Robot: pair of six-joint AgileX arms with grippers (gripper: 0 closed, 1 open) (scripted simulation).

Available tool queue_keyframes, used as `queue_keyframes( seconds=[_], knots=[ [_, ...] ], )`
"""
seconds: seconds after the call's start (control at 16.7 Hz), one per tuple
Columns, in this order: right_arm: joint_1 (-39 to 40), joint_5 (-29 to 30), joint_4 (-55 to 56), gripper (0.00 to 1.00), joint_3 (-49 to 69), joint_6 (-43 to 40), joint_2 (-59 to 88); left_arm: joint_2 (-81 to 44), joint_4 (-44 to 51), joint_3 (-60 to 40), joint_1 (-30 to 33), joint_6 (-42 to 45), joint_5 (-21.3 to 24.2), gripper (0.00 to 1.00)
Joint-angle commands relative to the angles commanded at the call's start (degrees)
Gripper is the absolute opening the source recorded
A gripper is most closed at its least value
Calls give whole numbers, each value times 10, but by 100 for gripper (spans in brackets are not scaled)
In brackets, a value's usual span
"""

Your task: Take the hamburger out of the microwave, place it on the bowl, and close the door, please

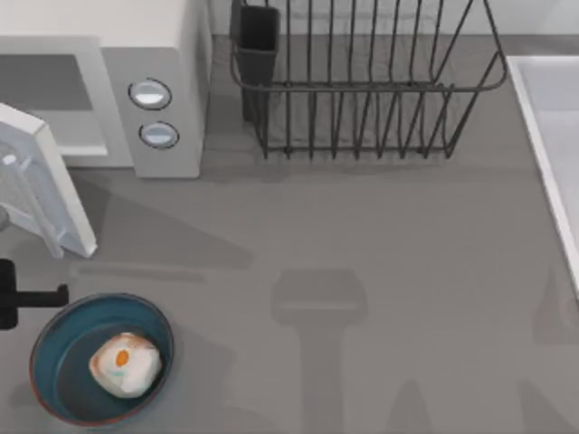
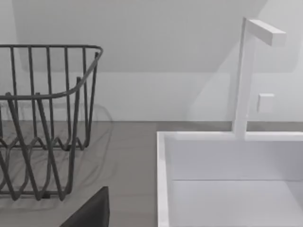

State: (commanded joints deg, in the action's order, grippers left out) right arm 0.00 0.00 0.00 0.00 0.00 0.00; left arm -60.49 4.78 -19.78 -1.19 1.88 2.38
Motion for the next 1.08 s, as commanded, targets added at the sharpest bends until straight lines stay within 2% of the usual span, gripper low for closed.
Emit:
queue_keyframes(
  seconds=[0.12, 0.48, 0.9, 1.08],
  knots=[
    [0, 0, 0, 100, 0, 0, 0, 7, -1, 4, 14, -14, -13, 0],
    [0, 0, 0, 100, 0, 0, 0, -18, -11, -15, 13, -13, -11, 0],
    [0, 0, 0, 100, 0, 0, 0, -231, -93, -131, 17, -14, -12, 0],
    [0, 0, 0, 100, 0, 0, 0, -284, -119, -166, 18, -14, -13, 0]
  ],
)
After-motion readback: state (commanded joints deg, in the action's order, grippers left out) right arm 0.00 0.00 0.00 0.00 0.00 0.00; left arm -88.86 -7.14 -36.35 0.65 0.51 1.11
